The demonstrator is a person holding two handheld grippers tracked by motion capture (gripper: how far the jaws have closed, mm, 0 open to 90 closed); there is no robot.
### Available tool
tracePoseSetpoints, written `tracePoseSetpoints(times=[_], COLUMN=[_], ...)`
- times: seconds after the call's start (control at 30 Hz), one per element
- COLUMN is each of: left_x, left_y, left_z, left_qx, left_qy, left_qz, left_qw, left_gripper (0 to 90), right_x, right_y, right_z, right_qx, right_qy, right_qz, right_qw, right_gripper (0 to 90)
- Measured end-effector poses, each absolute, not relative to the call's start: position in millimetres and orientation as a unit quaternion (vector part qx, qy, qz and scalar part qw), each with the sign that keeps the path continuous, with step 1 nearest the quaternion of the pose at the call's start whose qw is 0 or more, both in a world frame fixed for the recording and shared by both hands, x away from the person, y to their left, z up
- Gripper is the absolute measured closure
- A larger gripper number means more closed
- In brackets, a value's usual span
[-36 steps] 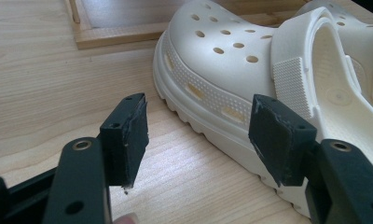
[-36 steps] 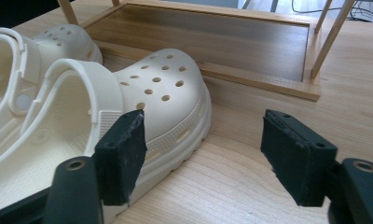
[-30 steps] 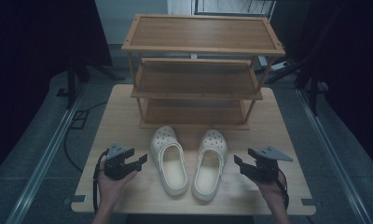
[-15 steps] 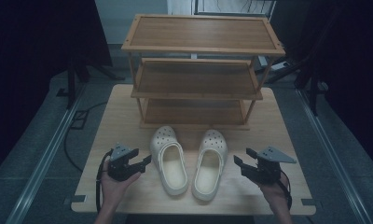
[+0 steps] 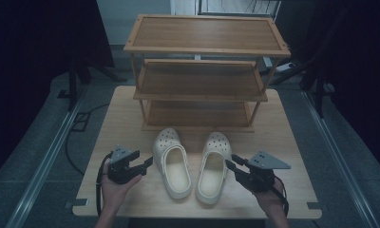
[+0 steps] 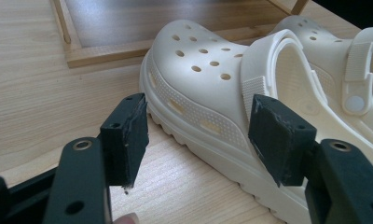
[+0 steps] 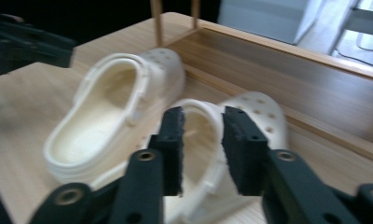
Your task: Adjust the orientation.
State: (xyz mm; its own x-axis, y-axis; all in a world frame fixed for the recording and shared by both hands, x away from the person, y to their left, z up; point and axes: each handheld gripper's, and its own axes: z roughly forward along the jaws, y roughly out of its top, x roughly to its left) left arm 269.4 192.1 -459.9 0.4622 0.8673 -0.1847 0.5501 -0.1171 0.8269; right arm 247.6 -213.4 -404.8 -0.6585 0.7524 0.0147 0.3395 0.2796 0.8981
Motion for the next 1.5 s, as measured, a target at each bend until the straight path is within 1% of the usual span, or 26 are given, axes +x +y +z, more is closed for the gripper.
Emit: tracePoseSetpoints(times=[0.07, 0.13, 0.27, 0.4, 0.6, 0.87, 1.13, 1.27, 1.33, 1.5], left_x=[269.5, 269.6, 269.4, 268.6, 269.0, 268.0, 269.5, 270.6, 270.9, 270.3], left_y=[191.5, 190.8, 191.0, 192.2, 192.9, 190.9, 187.8, 185.7, 184.7, 183.8], left_z=[-460.1, -461.3, -461.9, -460.6, -461.0, -459.8, -463.3, -465.5, -466.4, -465.8], left_qx=[0.726, 0.727, 0.727, 0.725, 0.727, 0.73, 0.735, 0.738, 0.74, 0.742], left_qy=[0.488, 0.489, 0.49, 0.491, 0.49, 0.486, 0.485, 0.486, 0.485, 0.483], left_qz=[0.176, 0.175, 0.173, 0.172, 0.167, 0.158, 0.153, 0.15, 0.149, 0.149], left_qw=[0.451, 0.45, 0.449, 0.451, 0.451, 0.454, 0.448, 0.443, 0.442, 0.439], left_gripper=[37.9, 37.9, 37.9, 37.9, 37.8, 37.7, 37.7, 37.7, 37.5, 37.4], right_x=[246.0, 245.2, 246.9, 251.7, 253.5, 248.4, 251.7, 253.3, 252.2, 248.5], right_y=[-205.2, -193.5, -171.8, -150.8, -116.8, -117.2, -117.6, -113.4, -109.5, -106.5], right_z=[-402.7, -401.4, -396.2, -396.7, -415.3, -437.4, -460.7, -467.2, -470.2, -469.0], right_qx=[0.339, 0.32, 0.288, 0.273, 0.251, 0.263, 0.281, 0.281, 0.278, 0.277], right_qy=[0.779, 0.792, 0.807, 0.813, 0.837, 0.851, 0.864, 0.87, 0.871, 0.871], right_qz=[0.488, 0.484, 0.485, 0.487, 0.464, 0.433, 0.399, 0.386, 0.384, 0.386], right_qw=[0.203, 0.191, 0.177, 0.167, 0.146, 0.139, 0.128, 0.127, 0.124, 0.13], right_gripper=[78.1, 82.2, 86.5, 86.9, 86.4, 86.3, 85.9, 86.0, 88.1, 89.2])
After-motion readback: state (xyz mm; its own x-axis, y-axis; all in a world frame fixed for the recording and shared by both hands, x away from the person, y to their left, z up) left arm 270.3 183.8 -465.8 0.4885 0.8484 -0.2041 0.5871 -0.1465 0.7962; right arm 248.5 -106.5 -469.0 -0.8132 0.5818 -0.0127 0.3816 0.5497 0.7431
